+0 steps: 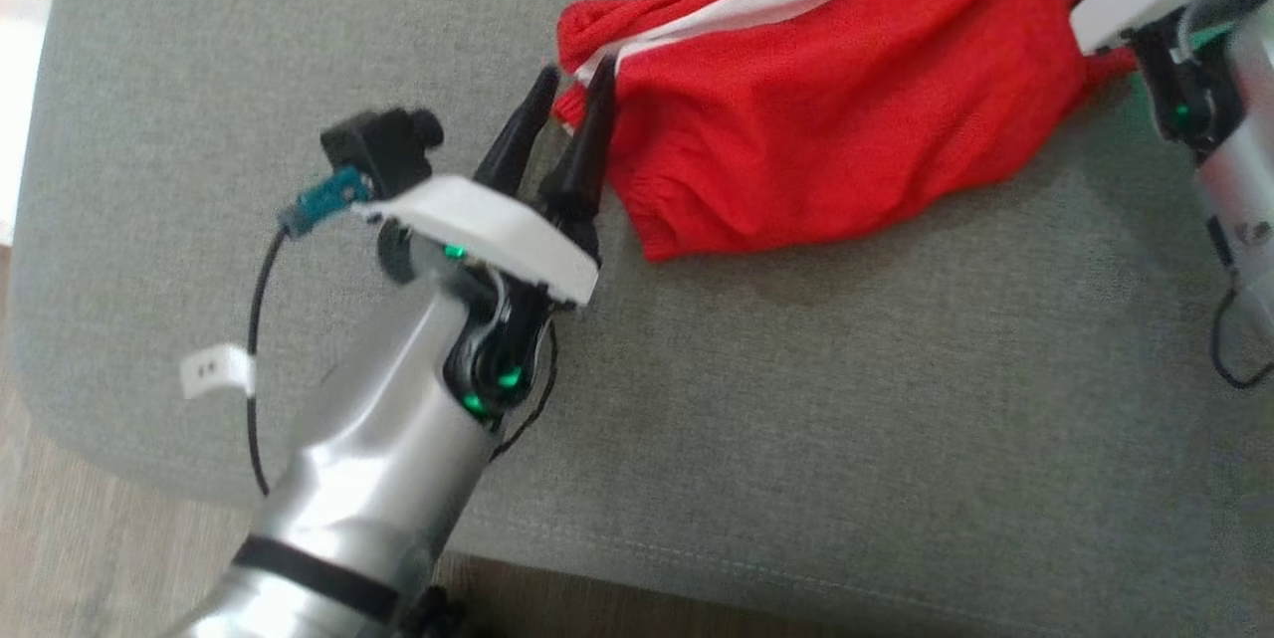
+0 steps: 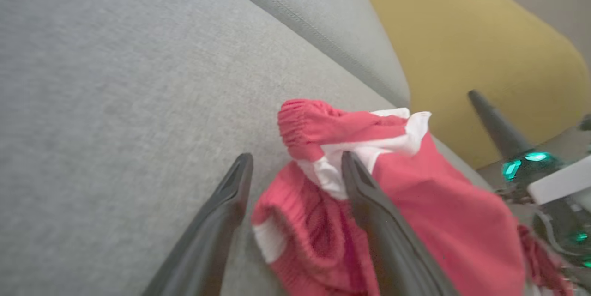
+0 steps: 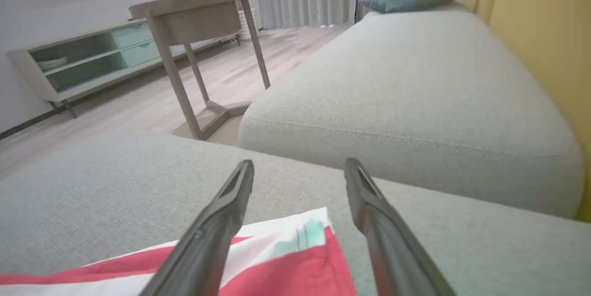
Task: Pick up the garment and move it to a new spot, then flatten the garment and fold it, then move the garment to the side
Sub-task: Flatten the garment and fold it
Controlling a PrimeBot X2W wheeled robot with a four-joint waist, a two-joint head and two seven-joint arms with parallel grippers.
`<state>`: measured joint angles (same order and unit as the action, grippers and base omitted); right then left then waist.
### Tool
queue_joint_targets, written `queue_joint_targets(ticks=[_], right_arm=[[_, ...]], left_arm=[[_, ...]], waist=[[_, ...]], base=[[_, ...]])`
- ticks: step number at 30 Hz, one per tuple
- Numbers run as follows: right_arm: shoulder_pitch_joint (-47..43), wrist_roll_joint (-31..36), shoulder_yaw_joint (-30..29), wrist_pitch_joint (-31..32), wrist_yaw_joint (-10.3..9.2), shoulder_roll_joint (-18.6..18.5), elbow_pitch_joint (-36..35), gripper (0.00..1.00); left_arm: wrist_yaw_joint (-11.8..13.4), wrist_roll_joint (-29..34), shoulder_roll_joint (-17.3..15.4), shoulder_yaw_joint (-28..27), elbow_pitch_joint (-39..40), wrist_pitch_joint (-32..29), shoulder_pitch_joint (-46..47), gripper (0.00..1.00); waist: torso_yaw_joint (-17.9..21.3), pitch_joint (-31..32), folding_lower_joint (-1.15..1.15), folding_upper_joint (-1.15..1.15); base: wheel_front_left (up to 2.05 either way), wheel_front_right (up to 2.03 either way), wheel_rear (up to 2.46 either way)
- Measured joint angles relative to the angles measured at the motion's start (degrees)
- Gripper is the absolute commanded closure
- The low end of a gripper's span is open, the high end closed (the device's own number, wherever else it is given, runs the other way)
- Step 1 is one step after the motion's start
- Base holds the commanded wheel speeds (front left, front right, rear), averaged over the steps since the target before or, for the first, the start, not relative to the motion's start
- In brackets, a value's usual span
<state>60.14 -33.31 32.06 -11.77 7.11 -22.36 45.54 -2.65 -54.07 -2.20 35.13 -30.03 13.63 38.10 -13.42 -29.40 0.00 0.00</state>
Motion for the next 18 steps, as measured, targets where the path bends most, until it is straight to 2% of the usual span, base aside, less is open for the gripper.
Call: queue_joint_targets(ticks=[4,9,13,18], right_arm=[[-3.48,3.44,-3.16,-2.16,0.00,-0.81,-2.71,0.00],[-11.82,8.23,-11.09,-2.61,0.00,-0.76,-9.68,0.00],[-19.87,11.82,-17.95,-2.70,0.00,0.82,-16.52,0.00],[-28.78,15.29,-23.58,-1.93,0.00,4.19,-23.30,0.00]], left_arm=[[5.00,6.30,-2.09,-1.68,2.75,0.64,-4.64,0.00],[8.89,14.81,-3.24,-8.95,12.99,0.66,-10.43,0.00],[10.36,21.09,-3.54,-12.46,18.92,0.67,-13.51,0.00],[10.73,25.84,-4.31,-14.52,21.51,0.67,-15.65,0.00]], waist=[[1.33,1.85,0.00,0.00],[3.37,3.97,0.00,0.00],[4.88,5.65,0.00,0.00],[6.66,7.12,0.00,0.00]], base=[[0.00,0.00,0.00],[0.00,0.00,0.00],[0.00,0.00,0.00],[0.00,0.00,0.00]])
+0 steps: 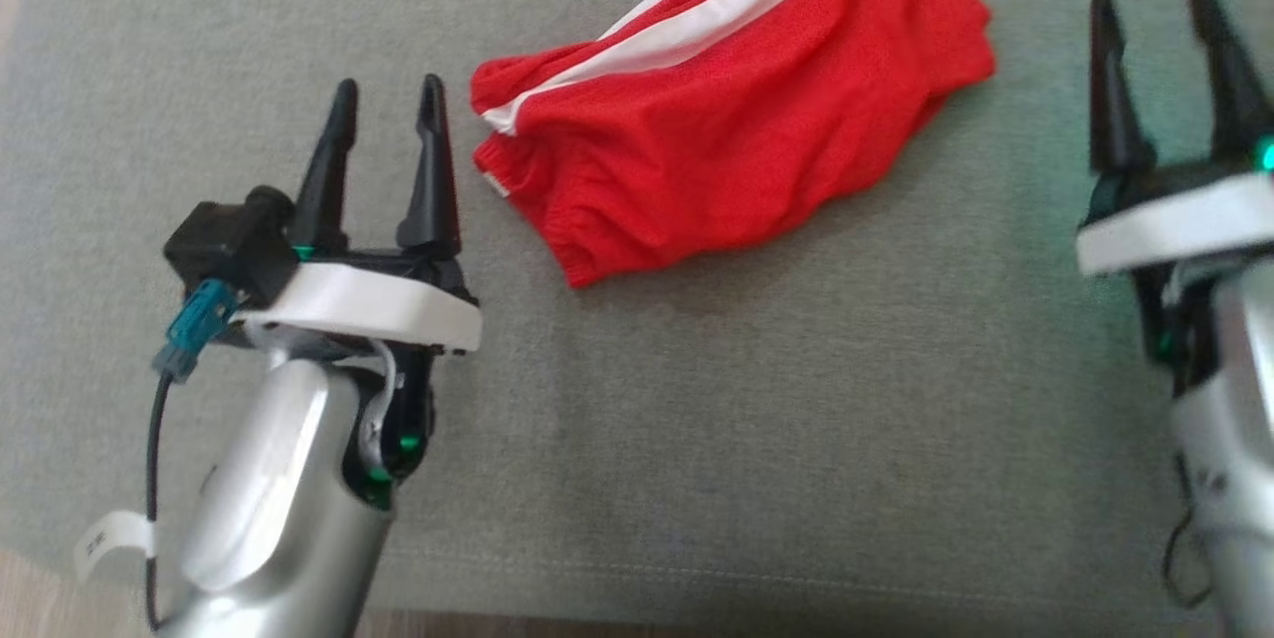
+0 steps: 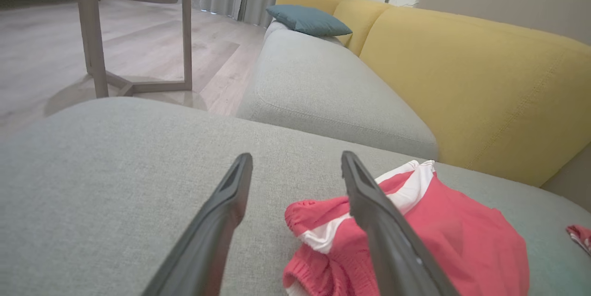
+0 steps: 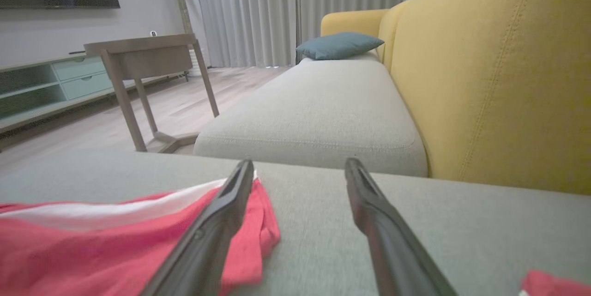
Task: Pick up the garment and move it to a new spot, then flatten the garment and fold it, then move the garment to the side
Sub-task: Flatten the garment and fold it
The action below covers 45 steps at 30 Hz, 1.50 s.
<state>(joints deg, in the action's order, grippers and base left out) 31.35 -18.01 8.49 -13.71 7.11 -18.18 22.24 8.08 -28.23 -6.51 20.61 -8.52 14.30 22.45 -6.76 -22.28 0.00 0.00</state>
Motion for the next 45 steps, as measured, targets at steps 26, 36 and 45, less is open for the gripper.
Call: queue_joint_targets(ticks=[26,36,45], right_arm=[[-24.06,8.00,-9.62,11.18,0.00,12.30,-24.06,0.00],[-23.85,7.90,-11.02,13.02,0.00,12.09,-24.69,0.00],[-11.25,4.20,-7.16,22.52,0.00,6.30,-15.04,0.00]], left_arm=[[0.48,10.74,-3.48,0.37,-0.81,0.00,-8.09,0.00],[-0.05,11.02,-3.04,0.12,-0.48,0.00,-7.70,0.00],[-1.56,12.11,-0.76,0.77,0.79,0.01,-1.80,0.00]], waist=[[5.86,6.08,0.00,0.00],[4.78,4.09,0.00,0.00],[1.65,-1.67,0.00,0.00]], base=[[0.00,0.00,0.00],[0.00,0.00,0.00],[0.00,0.00,0.00]])
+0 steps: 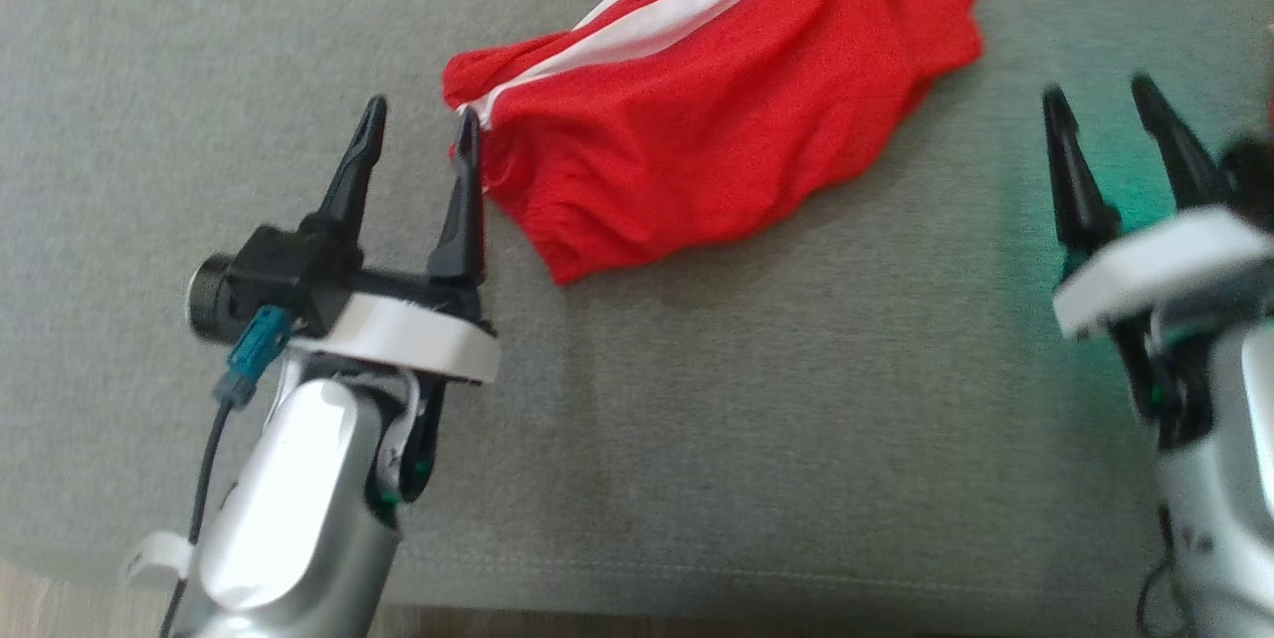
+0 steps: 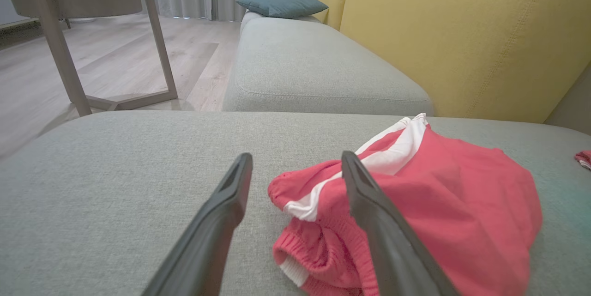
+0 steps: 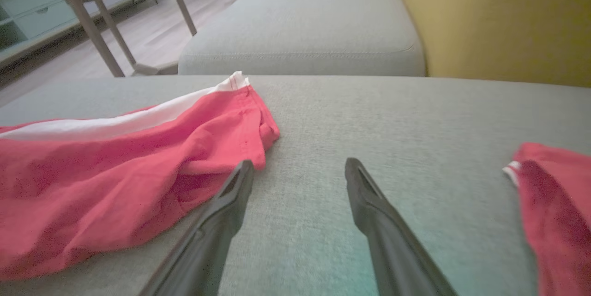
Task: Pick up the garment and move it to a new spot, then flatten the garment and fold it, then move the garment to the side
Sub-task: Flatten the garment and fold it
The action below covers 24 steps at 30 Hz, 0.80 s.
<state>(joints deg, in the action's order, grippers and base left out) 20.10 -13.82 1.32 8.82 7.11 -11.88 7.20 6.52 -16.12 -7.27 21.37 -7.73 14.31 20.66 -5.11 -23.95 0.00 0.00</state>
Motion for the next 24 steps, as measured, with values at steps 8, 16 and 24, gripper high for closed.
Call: queue_joint_targets(ticks=[8,16,24], right_arm=[[10.57,-1.42,4.60,7.04,0.00,-2.64,7.05,0.00],[15.39,-1.76,6.11,13.19,0.00,-3.96,12.01,0.34],[14.56,-2.93,5.22,12.16,0.00,-2.93,12.67,1.00]], left_arm=[[-1.59,1.27,2.19,0.13,-0.59,0.00,2.46,0.00],[-2.55,2.14,3.72,-0.20,-1.53,0.00,2.54,0.00],[-3.07,2.93,4.11,-1.75,-1.97,0.00,2.38,0.00]], waist=[[-3.80,-3.71,0.00,0.00],[-5.76,-4.69,0.00,0.00],[-5.11,-3.44,0.00,0.00]], base=[[0.00,0.00,0.00],[0.00,0.00,0.00],[0.00,0.00,0.00]])
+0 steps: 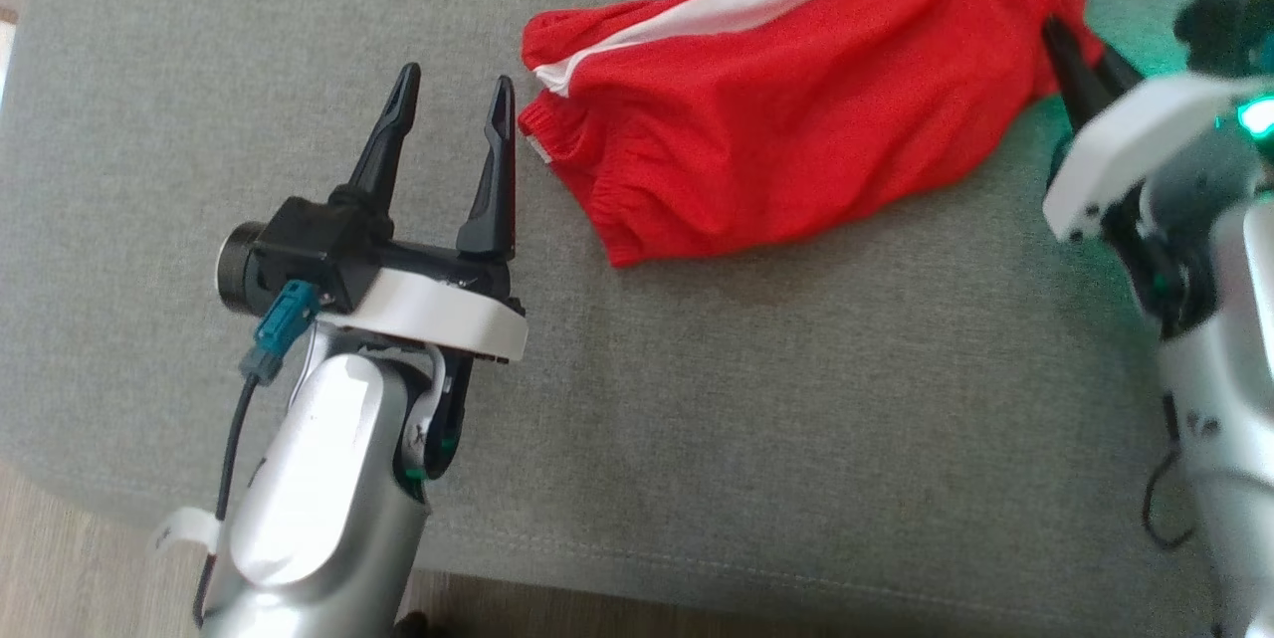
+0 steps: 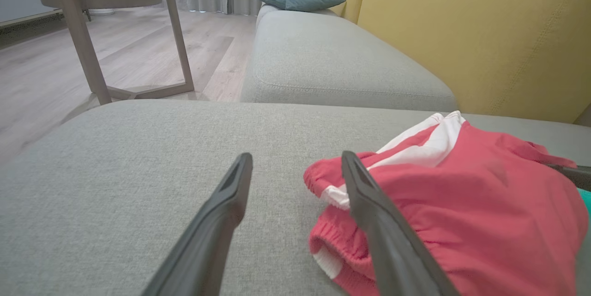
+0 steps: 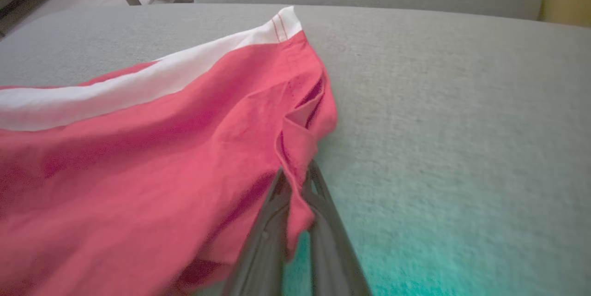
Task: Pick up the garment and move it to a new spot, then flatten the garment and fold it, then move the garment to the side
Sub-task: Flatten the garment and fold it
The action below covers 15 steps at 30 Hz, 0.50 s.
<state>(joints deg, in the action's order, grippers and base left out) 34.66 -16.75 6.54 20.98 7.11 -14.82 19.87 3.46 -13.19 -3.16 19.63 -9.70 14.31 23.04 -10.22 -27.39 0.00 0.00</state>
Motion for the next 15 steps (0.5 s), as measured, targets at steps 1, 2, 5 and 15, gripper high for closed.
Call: queue_joint_targets(ticks=[1,2,5,15], right_arm=[[-1.10,0.00,-0.67,-1.10,0.00,0.31,-0.20,1.00],[-2.62,0.00,-1.53,-2.20,0.00,0.73,-0.59,1.00],[-8.34,-0.07,-3.43,-5.25,0.00,2.71,-2.23,1.00],[-24.88,1.66,-10.15,-9.45,0.00,9.38,-10.44,1.00]], left_arm=[[-0.01,0.01,0.04,-0.04,-0.08,0.00,-0.07,0.00],[-0.22,0.11,0.10,-0.10,-0.20,0.00,-0.20,0.00],[-0.45,0.62,0.19,-0.45,-0.51,0.00,-0.93,0.00],[-1.01,1.47,-0.22,-1.91,-1.37,-0.01,-4.41,0.00]], waist=[[0.15,0.35,0.00,0.00],[0.31,0.74,0.00,0.00],[0.94,2.08,0.00,0.00],[3.80,6.27,0.00,0.00]], base=[[0.00,0.00,0.00],[0.00,0.00,0.00],[0.00,0.00,0.00],[0.00,0.00,0.00]])
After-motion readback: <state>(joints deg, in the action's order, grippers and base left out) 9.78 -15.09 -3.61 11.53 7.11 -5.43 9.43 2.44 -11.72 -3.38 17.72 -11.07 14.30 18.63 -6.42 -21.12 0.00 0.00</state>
